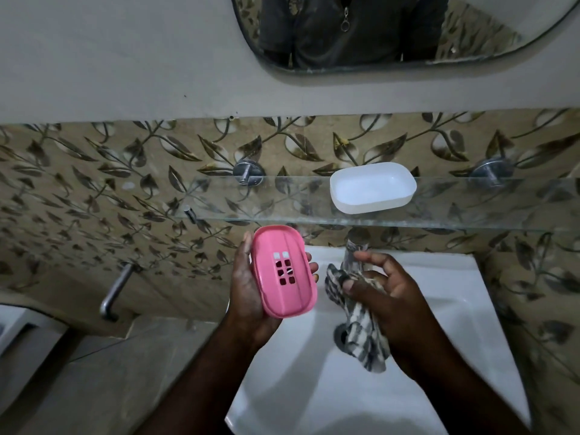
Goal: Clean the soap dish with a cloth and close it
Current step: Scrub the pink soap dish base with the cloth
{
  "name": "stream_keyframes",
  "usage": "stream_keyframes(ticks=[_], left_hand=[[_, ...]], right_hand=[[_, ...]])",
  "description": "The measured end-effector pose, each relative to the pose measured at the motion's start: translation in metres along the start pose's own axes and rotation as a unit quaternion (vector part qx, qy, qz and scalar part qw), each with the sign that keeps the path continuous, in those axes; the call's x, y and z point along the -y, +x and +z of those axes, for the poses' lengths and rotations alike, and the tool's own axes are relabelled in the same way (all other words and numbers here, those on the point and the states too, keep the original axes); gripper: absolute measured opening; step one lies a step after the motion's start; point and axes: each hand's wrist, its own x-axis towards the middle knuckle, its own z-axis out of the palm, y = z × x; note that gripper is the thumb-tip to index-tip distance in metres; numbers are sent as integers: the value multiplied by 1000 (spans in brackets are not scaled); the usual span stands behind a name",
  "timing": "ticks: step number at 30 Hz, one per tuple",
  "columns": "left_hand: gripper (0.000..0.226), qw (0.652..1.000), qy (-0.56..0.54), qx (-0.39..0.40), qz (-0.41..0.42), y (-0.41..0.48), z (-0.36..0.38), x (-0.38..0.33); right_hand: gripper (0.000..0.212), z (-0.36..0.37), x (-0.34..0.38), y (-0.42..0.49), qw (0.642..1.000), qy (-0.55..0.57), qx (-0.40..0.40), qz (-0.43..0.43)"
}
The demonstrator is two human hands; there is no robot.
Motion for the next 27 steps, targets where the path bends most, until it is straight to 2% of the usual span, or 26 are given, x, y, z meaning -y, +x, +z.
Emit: stream_keyframes(ticks=[2, 4, 7, 9, 12, 15, 17, 19, 20, 23, 25, 27], left_hand=[[80, 1000, -12, 21, -13, -1, -5, 2], [79, 999, -18, 32, -17, -1, -8, 4], [75, 999, -28, 40, -21, -4, -9, 8], [71, 999, -20, 31, -18, -4, -10, 10], [74, 999, 3, 33, -27, -4, -12, 15], [82, 996, 86, 13, -15, -6, -7, 22], [89, 991, 134, -1, 13, -8, -2, 25], [86, 982, 179, -14, 51, -11, 0, 24], [76, 978, 193, -21, 75, -13, 2, 22], [49, 976, 190, -43, 101, -20, 2, 20], [46, 976, 192, -45, 91, -22, 0, 25], [47, 975, 207, -38, 77, -24, 2, 31]], right_hand=[[56, -2, 3, 1, 995, 94, -19, 17], [46, 0, 4, -1, 993, 112, -4, 29], [31, 2, -6, -4, 999, 29, 20, 13], [25, 4, -14, -4, 994, -92, -4, -53], [36, 11, -14, -2, 937, -283, -42, -203], [38, 24, -3, 10, 850, -415, -39, -323], [34, 31, 2, 21, 797, -478, -44, -367], [26, 36, 4, 26, 773, -510, -39, -376], [23, 39, 2, 25, 765, -522, -28, -376], [13, 37, -13, 13, 758, -541, 29, -363], [15, 33, -15, 10, 774, -525, 51, -352], [15, 32, -9, 17, 791, -495, 25, -359]])
